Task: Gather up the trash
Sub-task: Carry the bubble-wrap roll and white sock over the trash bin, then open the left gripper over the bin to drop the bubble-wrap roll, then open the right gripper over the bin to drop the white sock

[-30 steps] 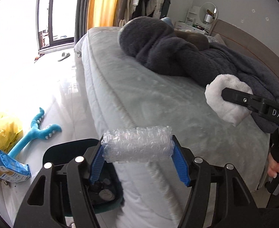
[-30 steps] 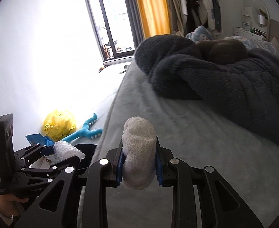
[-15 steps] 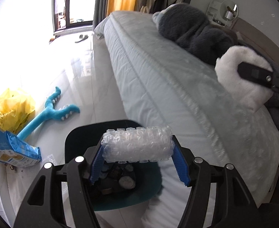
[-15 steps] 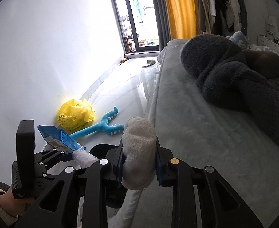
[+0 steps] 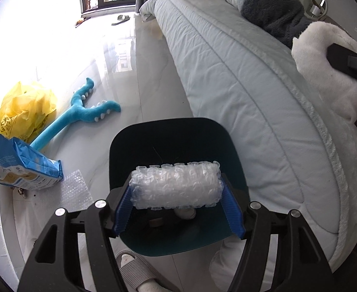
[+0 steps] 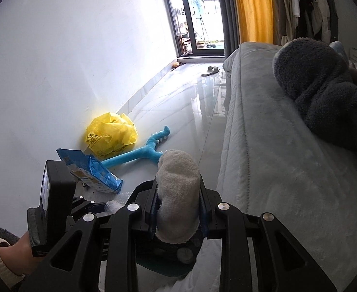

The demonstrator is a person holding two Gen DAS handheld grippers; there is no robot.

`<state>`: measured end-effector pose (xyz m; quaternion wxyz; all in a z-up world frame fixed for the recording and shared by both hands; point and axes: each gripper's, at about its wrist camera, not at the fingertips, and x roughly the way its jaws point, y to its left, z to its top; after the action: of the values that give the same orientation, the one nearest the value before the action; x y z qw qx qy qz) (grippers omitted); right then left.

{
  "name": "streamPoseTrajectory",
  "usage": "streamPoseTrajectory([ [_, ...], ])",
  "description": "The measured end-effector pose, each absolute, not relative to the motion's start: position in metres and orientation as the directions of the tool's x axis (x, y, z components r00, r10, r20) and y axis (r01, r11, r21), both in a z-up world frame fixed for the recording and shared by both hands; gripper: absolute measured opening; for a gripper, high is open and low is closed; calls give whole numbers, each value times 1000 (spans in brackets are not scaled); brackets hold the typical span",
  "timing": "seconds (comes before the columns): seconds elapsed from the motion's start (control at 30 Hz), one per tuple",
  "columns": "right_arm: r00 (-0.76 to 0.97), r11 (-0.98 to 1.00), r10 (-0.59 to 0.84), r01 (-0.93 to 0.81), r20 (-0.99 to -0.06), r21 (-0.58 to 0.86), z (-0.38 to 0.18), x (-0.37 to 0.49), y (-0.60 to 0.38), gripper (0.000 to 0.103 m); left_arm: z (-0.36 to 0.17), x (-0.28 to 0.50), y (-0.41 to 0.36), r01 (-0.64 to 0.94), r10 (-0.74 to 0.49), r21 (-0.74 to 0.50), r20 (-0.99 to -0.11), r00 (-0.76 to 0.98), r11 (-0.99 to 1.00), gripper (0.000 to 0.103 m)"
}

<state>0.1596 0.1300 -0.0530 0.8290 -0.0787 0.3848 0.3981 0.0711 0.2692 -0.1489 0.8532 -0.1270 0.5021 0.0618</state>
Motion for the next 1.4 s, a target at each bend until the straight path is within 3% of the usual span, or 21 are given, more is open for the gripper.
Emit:
streamPoseTrajectory([
  [0.17, 356, 658, 591, -732, -724, 178, -66, 160, 149, 27, -155, 65, 283, -251, -27, -164, -882, 470, 954, 87],
  [0.27, 333, 656, 579, -733, -744, 182, -79, 162, 160, 27, -152, 61, 292, -269, -21, -169, -878, 478, 948, 90],
  [0.93, 168, 657, 423, -733, -890, 174, -186, 158, 225, 28, -87, 36, 325, -286, 43, -206, -739, 672, 936, 90],
  [1.3, 127, 665, 365, -729, -922, 163, -214, 158, 235, 31, -52, 30, 319, -247, 53, -194, -676, 735, 949, 77],
  [1.4, 122, 667, 327, -732, -937, 137, -221, 156, 234, 37, -44, 28, 314, -237, 48, -199, -662, 748, 951, 73],
])
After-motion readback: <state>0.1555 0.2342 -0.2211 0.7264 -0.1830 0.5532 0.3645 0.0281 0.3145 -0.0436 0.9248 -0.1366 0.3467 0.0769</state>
